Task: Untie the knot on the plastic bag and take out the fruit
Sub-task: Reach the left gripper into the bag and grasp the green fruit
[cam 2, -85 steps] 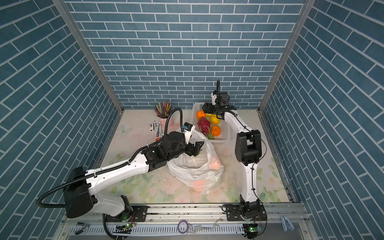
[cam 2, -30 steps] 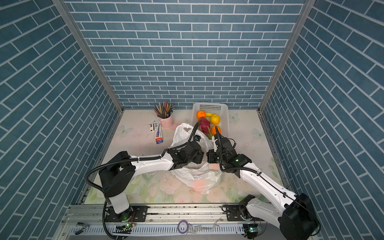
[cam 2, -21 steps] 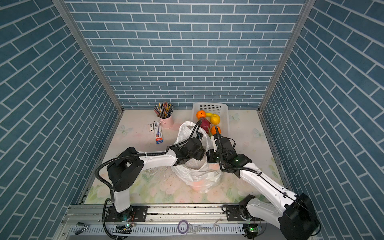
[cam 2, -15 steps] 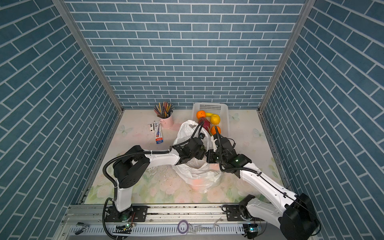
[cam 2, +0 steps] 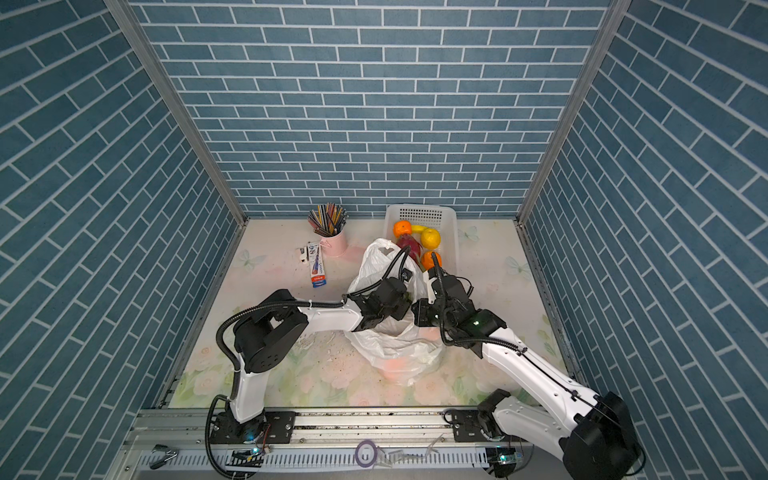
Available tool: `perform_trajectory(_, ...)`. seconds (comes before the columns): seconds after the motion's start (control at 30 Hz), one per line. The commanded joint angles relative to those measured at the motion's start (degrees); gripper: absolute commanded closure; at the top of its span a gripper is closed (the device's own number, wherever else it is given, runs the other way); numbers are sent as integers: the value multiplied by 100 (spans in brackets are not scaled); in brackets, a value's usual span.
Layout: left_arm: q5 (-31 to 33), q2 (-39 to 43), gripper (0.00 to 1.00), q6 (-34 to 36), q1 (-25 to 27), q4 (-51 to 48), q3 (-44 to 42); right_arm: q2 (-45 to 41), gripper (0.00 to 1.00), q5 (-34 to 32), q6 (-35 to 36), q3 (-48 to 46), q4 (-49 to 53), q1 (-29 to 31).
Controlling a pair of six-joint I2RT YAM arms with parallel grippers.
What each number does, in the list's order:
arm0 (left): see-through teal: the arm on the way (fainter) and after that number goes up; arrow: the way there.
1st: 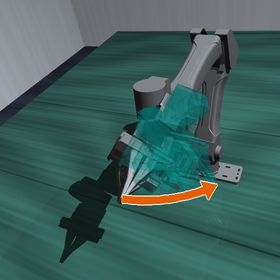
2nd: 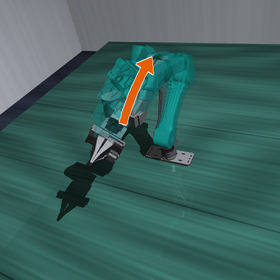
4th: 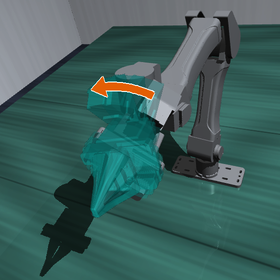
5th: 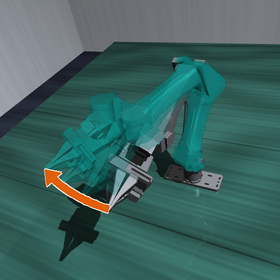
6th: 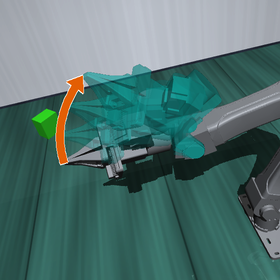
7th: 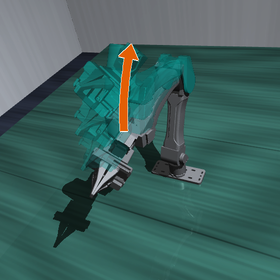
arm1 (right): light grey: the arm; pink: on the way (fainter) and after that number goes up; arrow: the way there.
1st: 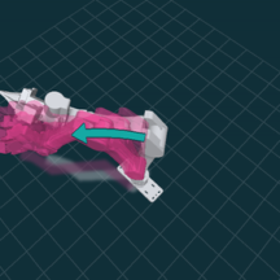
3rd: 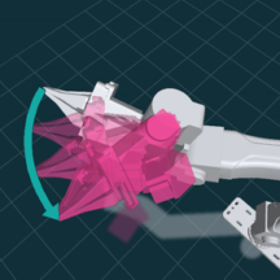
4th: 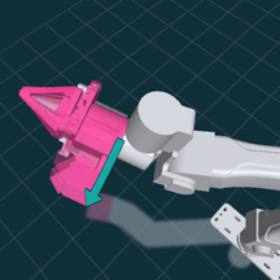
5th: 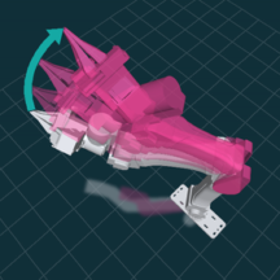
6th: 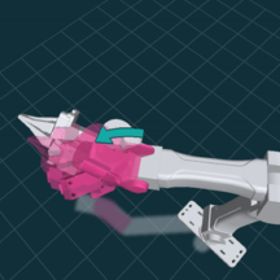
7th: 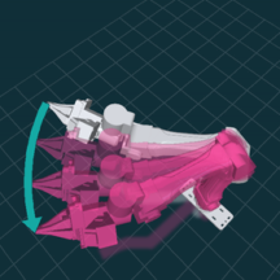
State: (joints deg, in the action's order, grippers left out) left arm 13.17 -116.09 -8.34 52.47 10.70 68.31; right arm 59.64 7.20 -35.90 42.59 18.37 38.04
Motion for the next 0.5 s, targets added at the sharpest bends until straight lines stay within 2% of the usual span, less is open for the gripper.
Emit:
perform_trajectory(0.0,-327,316,56,-91,-26,159,-359,-123,85,-292,-163,109,114,36)
perform_trajectory(0.23,-848,949,58,-315,25,390,-938,-3,83,-353,-242,101,123,34)
perform_trajectory(0.47,-1101,1706,58,-519,79,781,-1585,11,71,-498,-301,118,250,28)
